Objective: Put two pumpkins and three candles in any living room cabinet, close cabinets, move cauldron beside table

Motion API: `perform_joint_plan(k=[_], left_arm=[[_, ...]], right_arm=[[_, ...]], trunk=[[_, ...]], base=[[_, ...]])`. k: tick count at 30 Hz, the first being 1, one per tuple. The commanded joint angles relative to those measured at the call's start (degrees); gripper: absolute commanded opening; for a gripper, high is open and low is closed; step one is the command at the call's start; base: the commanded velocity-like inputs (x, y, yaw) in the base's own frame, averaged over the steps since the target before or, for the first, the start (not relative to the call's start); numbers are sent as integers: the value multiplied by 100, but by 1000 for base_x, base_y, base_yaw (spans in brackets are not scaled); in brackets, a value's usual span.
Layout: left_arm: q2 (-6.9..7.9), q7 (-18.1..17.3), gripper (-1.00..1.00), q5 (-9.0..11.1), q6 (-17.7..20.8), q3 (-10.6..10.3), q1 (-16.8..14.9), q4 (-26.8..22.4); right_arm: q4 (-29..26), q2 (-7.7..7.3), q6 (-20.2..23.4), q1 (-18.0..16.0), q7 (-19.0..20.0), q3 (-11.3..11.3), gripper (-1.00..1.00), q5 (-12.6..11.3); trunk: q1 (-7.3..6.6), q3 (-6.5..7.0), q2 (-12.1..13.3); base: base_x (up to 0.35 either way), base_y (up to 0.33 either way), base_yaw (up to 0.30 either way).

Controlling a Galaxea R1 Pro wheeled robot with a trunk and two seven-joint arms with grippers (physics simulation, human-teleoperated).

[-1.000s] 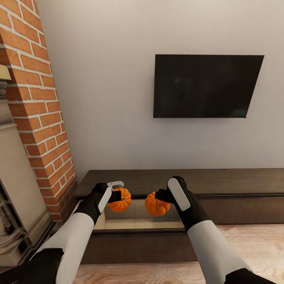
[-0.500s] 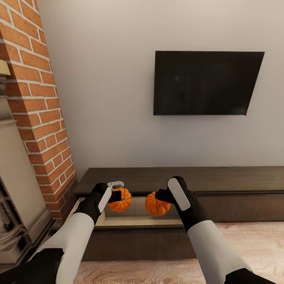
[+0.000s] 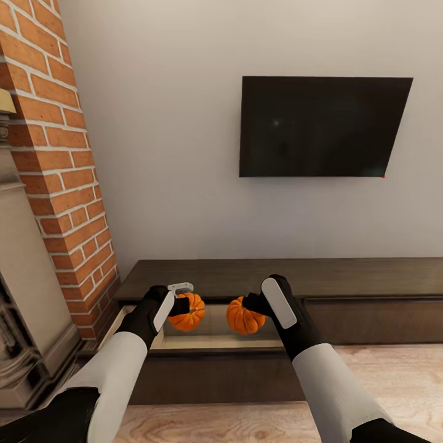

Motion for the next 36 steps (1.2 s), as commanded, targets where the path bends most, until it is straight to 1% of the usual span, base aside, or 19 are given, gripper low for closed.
perform_joint_plan(k=[1, 6, 14, 27, 36], left_arm=[[0, 9, -100, -4, 2, -2, 0, 0], [0, 9, -100, -4, 5, -2, 0, 0], [-9, 9, -100, -6, 8, -2, 0, 0], [-9, 9, -100, -4, 2, 0, 0, 0], [-17, 9, -100, -4, 4, -2, 0, 0]], right_arm=[[0, 0, -12, 0, 14, 1, -100, -8], [0, 0, -18, 0, 14, 10, -100, -8], [0, 0, -23, 0, 14, 27, -100, -8], [34, 0, -36, 0, 14, 30, -100, -8], [61, 0, -34, 0, 14, 28, -100, -8]], trunk=[[0, 0, 0], [0, 0, 0], [0, 0, 0], [0, 0, 0], [198, -161, -361]], base=[[0, 0, 0], [10, 0, 0], [139, 0, 0], [6, 0, 0], [0, 0, 0]])
